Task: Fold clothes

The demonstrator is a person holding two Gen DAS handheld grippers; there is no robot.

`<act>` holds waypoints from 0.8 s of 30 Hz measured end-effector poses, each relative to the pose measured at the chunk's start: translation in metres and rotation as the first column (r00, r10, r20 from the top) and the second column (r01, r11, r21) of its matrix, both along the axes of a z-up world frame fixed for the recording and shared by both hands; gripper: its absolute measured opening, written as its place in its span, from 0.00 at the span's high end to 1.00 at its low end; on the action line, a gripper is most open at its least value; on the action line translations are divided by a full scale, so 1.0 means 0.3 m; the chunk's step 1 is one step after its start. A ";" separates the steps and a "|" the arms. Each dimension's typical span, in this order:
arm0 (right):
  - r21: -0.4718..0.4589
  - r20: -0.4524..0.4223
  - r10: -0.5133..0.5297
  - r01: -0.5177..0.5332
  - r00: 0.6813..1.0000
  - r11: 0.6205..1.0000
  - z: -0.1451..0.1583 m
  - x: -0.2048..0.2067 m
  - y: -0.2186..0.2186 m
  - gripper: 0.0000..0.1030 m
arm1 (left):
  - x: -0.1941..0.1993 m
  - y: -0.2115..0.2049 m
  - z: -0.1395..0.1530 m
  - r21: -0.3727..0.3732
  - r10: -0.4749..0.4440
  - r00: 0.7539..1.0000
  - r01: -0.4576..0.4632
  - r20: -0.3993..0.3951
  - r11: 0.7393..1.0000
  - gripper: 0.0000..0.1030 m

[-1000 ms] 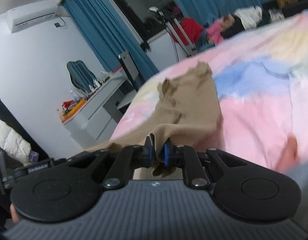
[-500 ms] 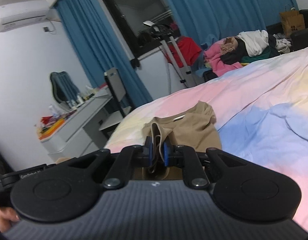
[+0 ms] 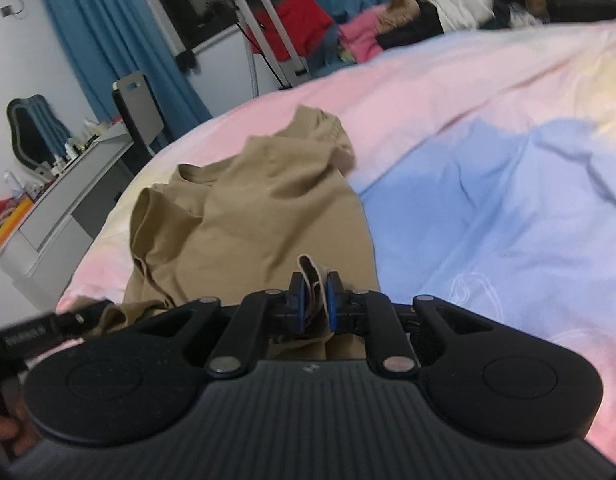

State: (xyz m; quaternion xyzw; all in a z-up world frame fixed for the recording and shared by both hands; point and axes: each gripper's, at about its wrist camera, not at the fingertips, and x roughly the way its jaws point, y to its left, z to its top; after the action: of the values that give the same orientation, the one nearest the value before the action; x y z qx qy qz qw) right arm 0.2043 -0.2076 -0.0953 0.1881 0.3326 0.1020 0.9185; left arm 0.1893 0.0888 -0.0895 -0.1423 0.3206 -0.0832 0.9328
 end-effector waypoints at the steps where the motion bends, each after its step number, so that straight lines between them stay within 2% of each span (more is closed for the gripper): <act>1: 0.000 0.002 0.002 -0.002 1.000 1.000 0.003 -0.004 0.001 0.84 | -0.003 -0.002 0.002 0.006 -0.005 1.000 0.004 0.005 1.000 0.84; 3: -0.004 0.003 0.011 -0.011 1.000 1.000 0.012 -0.012 0.004 0.82 | -0.010 -0.006 0.008 0.018 -0.014 1.000 0.013 0.015 1.000 0.73; 5: -0.006 -0.006 0.016 -0.016 1.000 1.000 0.016 -0.024 -0.001 0.72 | -0.043 -0.021 0.029 0.038 -0.024 0.999 0.022 0.046 0.999 0.46; 7: 0.008 -0.001 0.015 -0.015 1.000 1.000 0.026 -0.046 -0.010 0.48 | -0.085 -0.037 0.053 0.068 -0.018 0.997 0.013 0.080 0.998 0.33; 8: 0.019 0.003 0.009 -0.009 1.000 1.000 0.034 -0.061 -0.020 0.44 | -0.107 -0.045 0.068 0.076 -0.016 0.996 0.009 0.090 0.997 0.30; 11: 0.048 0.019 -0.011 0.010 1.000 0.999 0.058 -0.113 -0.049 0.41 | -0.162 -0.058 0.097 0.096 -0.001 0.995 -0.008 0.100 0.995 0.23; 15: 0.090 0.039 -0.019 0.016 0.999 0.996 0.085 -0.185 -0.093 0.42 | -0.219 -0.063 0.131 0.115 0.008 0.997 -0.017 0.079 0.993 0.22; 17: 0.128 0.014 0.003 -0.005 1.000 0.992 0.078 -0.202 -0.108 0.43 | -0.250 -0.064 0.145 0.124 0.016 0.997 -0.025 0.070 0.992 0.22; 18: 0.144 0.001 0.012 -0.012 1.000 0.989 0.071 -0.205 -0.112 0.48 | -0.270 -0.065 0.150 0.122 0.020 0.997 -0.029 0.072 0.992 0.22; 20: 0.169 -0.017 0.044 -0.041 0.999 0.985 0.054 -0.205 -0.105 0.48 | -0.311 -0.065 0.159 0.117 0.027 0.997 -0.036 0.078 0.992 0.22; 24: 0.103 -0.082 0.078 -0.069 0.994 0.992 0.006 -0.186 -0.056 0.50 | -0.378 -0.067 0.163 0.115 0.052 0.996 -0.059 0.066 0.992 0.22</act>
State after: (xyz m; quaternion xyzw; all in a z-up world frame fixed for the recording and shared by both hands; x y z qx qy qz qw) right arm 0.1483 -0.2243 -0.0934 0.2258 0.3729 0.1441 0.8884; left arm 0.0758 0.0687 -0.0407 -0.0937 0.2911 -0.0426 0.9511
